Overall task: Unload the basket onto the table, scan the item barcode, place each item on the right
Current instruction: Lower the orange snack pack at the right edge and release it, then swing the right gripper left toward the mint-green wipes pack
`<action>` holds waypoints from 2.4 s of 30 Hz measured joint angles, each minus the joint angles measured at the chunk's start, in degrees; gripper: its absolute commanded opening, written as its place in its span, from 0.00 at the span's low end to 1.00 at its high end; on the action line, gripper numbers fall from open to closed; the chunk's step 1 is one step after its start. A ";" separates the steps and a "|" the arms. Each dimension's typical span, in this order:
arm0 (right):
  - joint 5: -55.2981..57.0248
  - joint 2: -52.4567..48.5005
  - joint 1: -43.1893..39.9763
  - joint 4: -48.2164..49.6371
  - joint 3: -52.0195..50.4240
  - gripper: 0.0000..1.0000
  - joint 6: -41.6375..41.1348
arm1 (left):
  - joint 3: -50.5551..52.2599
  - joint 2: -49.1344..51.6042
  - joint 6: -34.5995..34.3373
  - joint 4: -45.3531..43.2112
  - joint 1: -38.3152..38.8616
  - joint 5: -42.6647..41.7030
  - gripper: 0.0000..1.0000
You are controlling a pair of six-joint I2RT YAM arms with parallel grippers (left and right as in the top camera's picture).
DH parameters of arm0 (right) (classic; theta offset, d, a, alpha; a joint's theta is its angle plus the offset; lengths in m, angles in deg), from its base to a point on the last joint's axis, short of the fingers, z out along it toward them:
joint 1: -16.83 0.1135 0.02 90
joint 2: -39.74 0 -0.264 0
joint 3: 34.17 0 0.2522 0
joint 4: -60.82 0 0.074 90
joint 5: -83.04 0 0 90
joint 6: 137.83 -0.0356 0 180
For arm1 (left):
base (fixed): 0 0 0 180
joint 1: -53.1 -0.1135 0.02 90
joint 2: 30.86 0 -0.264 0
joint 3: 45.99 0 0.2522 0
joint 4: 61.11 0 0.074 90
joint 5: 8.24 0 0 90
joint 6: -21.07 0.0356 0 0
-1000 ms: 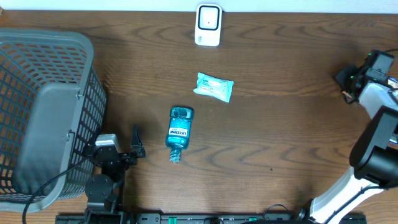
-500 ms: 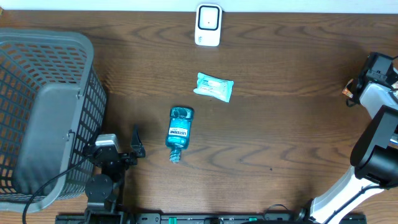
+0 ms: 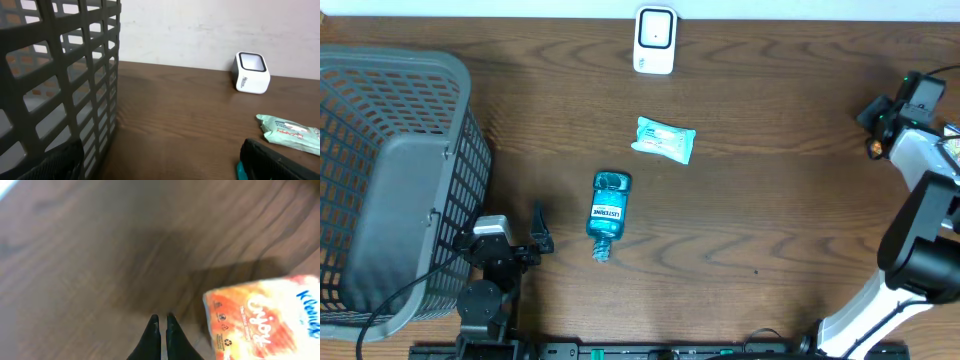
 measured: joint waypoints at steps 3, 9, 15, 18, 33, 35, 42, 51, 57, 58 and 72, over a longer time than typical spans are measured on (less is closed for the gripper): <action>2.01 -2.01 0.00 -0.31 -0.02 0.01 0.44 | 0.00 0.00 0.00 0.00 0.00 0.00 1.00; 10.78 -2.40 -0.07 -0.92 -0.02 0.01 4.52 | 0.00 0.00 0.00 0.00 0.00 0.00 1.00; 17.35 -2.40 -2.45 -3.43 -0.02 0.01 6.16 | 0.00 0.00 0.00 0.00 0.00 0.00 1.00; 16.96 -2.43 -4.11 -3.30 -0.02 0.01 6.36 | 0.00 0.00 0.00 0.00 0.00 0.00 1.00; 1.25 -1.16 0.87 1.81 0.04 0.01 3.37 | 0.00 0.00 0.00 0.00 0.00 0.02 1.00; 5.77 -3.02 1.07 0.39 0.07 0.01 3.23 | 0.00 0.00 0.00 0.00 0.00 0.00 1.00; 16.76 -4.46 -1.79 -1.31 0.07 0.01 3.28 | 0.00 0.00 0.00 0.00 0.00 0.00 1.00; 18.82 -4.44 -5.60 -2.78 0.07 0.18 3.45 | 0.00 0.00 0.02 0.00 0.00 0.00 1.00; -5.16 -0.04 -3.72 -2.49 0.13 0.62 3.10 | 0.00 0.00 0.00 0.00 0.00 0.00 1.00; -9.18 1.31 -2.99 -2.19 0.22 0.66 3.30 | 0.00 0.00 0.00 0.00 0.00 0.00 1.00; -21.55 6.29 37.31 -4.63 2.23 0.99 30.95 | 0.00 0.00 0.00 0.00 0.00 0.02 1.00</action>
